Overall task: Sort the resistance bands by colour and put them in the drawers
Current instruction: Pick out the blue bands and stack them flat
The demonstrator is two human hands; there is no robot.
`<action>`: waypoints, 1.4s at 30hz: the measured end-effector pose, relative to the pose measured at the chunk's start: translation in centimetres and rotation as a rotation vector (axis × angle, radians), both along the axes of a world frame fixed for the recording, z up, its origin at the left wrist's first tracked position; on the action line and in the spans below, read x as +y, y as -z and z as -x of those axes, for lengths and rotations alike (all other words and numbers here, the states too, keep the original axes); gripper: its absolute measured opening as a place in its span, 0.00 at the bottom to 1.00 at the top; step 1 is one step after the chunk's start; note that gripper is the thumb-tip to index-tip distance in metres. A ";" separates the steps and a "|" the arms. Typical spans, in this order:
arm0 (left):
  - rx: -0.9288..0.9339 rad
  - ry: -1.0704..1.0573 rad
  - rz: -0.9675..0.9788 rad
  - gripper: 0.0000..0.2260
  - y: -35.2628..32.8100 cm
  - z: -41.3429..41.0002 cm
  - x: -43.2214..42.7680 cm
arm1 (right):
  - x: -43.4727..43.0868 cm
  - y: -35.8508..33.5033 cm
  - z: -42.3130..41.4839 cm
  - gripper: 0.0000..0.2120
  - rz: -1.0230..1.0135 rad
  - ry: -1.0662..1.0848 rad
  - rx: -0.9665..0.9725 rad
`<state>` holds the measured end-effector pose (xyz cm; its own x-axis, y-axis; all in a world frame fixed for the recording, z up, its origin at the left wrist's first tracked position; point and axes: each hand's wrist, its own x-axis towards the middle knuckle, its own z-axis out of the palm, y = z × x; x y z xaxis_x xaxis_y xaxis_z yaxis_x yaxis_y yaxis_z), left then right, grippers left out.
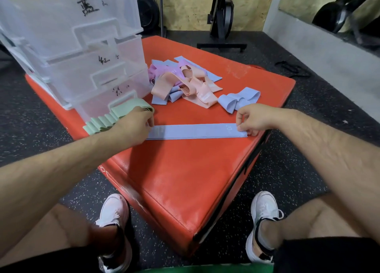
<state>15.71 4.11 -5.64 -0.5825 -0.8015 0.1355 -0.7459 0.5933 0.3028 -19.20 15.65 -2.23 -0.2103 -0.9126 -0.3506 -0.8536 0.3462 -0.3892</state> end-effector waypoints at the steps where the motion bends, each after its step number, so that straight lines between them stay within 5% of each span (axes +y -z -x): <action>1: -0.038 -0.018 -0.017 0.05 0.0 0.0 0.1 | 0.0 -0.1 -0.1 0.03 -0.002 -0.005 0.024; 7: -0.182 -0.006 0.034 0.06 -1.0 0.6 0.3 | -0.4 -1.5 -1.4 0.02 0.005 -0.089 0.260; 12: -0.182 0.018 0.078 0.07 -2.6 3.1 -0.9 | -3.3 -1.9 -4.2 0.02 0.204 -0.160 0.158; 17: -0.130 0.082 0.050 0.11 -3.3 6.7 -2.1 | -6.9 -3.2 -5.2 0.05 0.182 -0.204 0.182; 24: -0.073 0.227 -0.066 0.14 -3.0 13.1 -1.8 | -7.9 -1.7 -0.9 0.22 0.026 -0.017 0.324; 32: -0.029 0.271 -0.159 0.17 -3.0 16.6 -1.2 | -7.2 -1.6 1.4 0.14 0.369 0.112 0.053; 42: 0.605 0.074 -0.307 0.22 -7.3 14.8 -1.1 | -6.8 -6.3 -2.0 0.16 0.746 0.183 -0.393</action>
<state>0.92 2.96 1.70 -0.5304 -0.8168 0.2271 -0.3530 0.4563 0.8168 -17.15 8.84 4.02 -0.3661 -0.8967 0.2489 -0.5648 0.0015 -0.8252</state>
